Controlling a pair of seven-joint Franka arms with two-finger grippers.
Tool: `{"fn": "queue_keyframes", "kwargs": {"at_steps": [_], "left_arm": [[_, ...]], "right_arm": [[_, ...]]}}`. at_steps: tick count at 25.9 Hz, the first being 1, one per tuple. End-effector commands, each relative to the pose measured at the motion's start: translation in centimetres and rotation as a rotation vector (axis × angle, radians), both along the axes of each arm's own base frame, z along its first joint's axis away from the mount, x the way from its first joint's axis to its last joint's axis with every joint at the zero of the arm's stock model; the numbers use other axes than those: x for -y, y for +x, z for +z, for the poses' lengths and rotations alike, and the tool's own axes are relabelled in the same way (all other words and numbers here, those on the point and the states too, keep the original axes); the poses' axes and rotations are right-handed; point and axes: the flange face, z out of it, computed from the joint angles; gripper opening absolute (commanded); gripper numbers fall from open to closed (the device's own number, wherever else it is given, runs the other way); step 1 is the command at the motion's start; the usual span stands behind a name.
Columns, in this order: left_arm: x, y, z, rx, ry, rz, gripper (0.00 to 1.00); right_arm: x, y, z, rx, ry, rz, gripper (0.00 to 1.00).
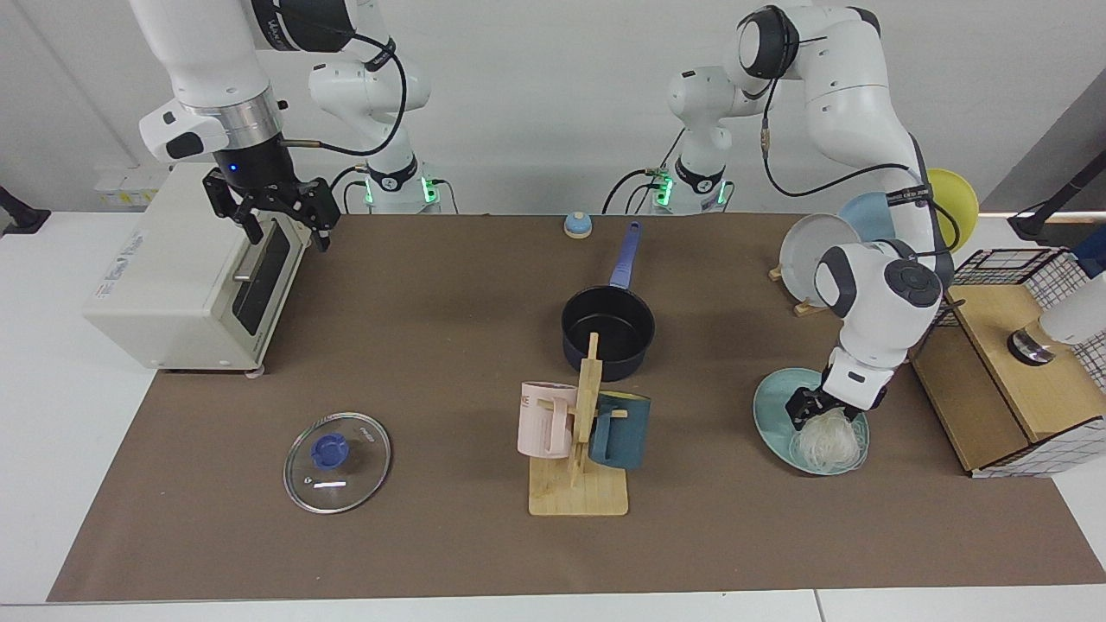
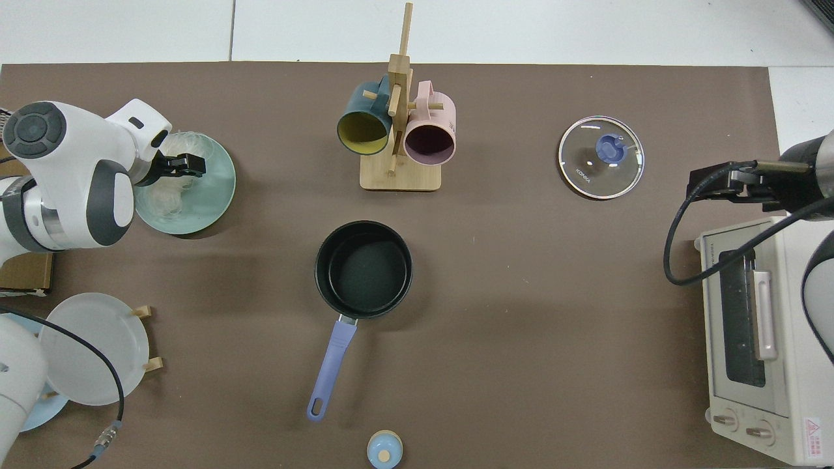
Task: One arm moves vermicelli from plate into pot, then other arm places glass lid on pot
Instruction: 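Lower the left gripper onto the white vermicelli on the blue plate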
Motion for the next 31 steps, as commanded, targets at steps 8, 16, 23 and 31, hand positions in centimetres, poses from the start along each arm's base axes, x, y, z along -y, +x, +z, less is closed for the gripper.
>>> {"fn": "queue_keyframes", "kwargs": {"at_steps": [8,16,23,31], "left_arm": [[0.0,0.2,-0.2,0.056,0.014,0.022,1.0],[0.0,0.4,-2.2,0.061,0.01,0.02,1.0],[-0.8,0.6,-3.6,0.068,0.01,0.019,0.64],[-0.8,0.5,-3.8,0.061,0.011,0.008,0.0]], "right_arm": [[0.8,-0.2,0.3,0.001,0.007,0.004,1.0],[0.7,-0.3,0.3,-0.002,0.005,0.01,1.0],[0.9,-0.5,0.4,-0.009,0.004,0.015,1.0],[1.1,-0.3,0.6,-0.011,-0.013,0.013,1.0]]}}
